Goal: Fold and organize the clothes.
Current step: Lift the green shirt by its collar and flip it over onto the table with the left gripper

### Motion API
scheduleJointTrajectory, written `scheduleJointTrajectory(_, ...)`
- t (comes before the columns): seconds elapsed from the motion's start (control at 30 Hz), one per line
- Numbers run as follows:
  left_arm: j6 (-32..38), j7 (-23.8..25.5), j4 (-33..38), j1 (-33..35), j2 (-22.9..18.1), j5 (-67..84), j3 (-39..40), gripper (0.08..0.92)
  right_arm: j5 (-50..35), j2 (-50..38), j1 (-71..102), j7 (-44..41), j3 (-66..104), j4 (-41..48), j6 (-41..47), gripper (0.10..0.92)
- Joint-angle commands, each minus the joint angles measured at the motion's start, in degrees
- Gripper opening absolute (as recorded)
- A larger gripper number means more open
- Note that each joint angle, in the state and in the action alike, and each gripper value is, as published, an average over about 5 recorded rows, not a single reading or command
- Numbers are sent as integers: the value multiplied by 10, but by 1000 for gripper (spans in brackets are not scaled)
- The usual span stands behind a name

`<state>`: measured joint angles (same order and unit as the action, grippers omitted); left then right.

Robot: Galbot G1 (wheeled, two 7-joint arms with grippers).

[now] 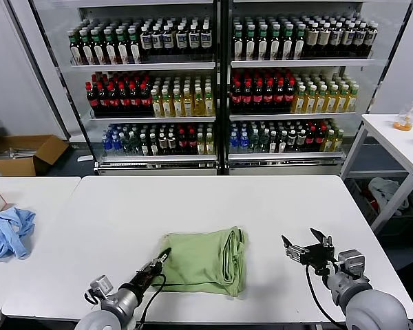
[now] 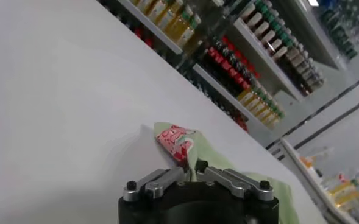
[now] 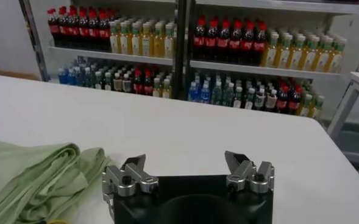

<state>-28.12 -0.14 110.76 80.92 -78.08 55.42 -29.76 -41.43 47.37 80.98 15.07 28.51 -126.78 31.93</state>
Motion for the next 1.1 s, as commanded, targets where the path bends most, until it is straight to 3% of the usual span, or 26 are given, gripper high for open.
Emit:
scheduleJointTrajectory(0.03,-28,-6,40,16,57,126,-126,113,-4,0,-9,0,-2,1,0,823)
scheduleJointTrajectory(0.3,-50,-3,67,7,257,161,-330,113,-7,3,-28,1,-15,4,0,823)
scheduleJointTrajectory(0.4,-50,1,87,7,302,150,-358,113,-6,4,-31,0,-16,3,0,823)
scheduleJointTrajectory(0.47,-50,-1,114,9,311,133,-342,113,-6,4,-30,0,-14,4,-1,823)
scheduleJointTrajectory(0.57,-49,-11,171,16,285,67,-264,113,-6,5,-28,0,-11,4,-1,823)
scheduleJointTrajectory(0.7,-39,-23,221,21,195,-96,-83,113,-5,5,-26,0,-5,4,-1,823)
scheduleJointTrajectory(0.87,-28,-45,202,-15,79,-186,84,113,-4,4,-24,1,6,4,-1,823)
scheduleJointTrajectory(1.1,-23,-62,133,-78,5,-157,216,113,4,12,-17,-1,14,11,-2,823)
